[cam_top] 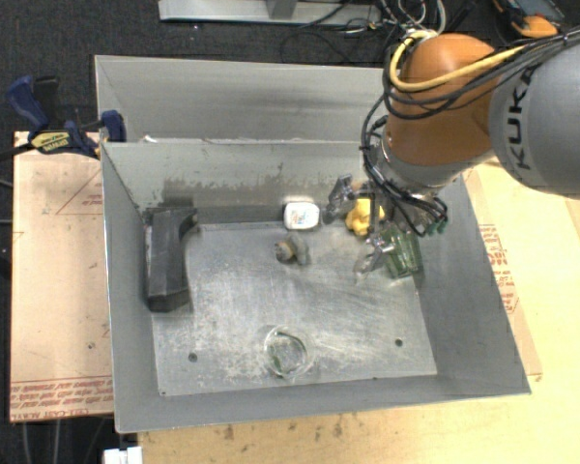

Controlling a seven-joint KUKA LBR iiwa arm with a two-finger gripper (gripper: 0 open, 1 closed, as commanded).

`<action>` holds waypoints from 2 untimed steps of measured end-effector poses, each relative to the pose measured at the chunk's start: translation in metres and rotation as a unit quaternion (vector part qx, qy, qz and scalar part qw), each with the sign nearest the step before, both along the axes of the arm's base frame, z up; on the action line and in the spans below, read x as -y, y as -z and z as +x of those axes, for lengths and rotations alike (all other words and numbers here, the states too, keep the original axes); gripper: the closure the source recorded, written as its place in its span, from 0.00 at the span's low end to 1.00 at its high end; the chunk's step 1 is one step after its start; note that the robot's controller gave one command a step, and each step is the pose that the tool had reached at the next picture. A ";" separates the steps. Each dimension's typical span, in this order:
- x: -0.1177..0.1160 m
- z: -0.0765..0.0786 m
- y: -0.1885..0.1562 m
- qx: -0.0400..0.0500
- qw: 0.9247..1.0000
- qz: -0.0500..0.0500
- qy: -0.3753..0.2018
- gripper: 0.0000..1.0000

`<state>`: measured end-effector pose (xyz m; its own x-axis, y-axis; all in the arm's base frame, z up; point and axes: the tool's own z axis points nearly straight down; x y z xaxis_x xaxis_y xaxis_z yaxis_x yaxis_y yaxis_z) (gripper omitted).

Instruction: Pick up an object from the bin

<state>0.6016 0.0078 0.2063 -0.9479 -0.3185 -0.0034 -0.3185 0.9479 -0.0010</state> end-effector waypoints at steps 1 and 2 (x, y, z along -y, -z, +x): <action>-0.012 -0.040 0.014 0.000 1.000 0.002 0.016 0.00; -0.035 -0.048 0.019 -0.002 0.999 0.000 -0.043 0.00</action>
Offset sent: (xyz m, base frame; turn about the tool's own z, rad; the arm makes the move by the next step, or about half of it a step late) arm -0.0166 0.0624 -0.0227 0.0622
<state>0.5535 0.0428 0.1869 -0.9169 -0.3992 -0.0006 -0.3992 0.9169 0.0011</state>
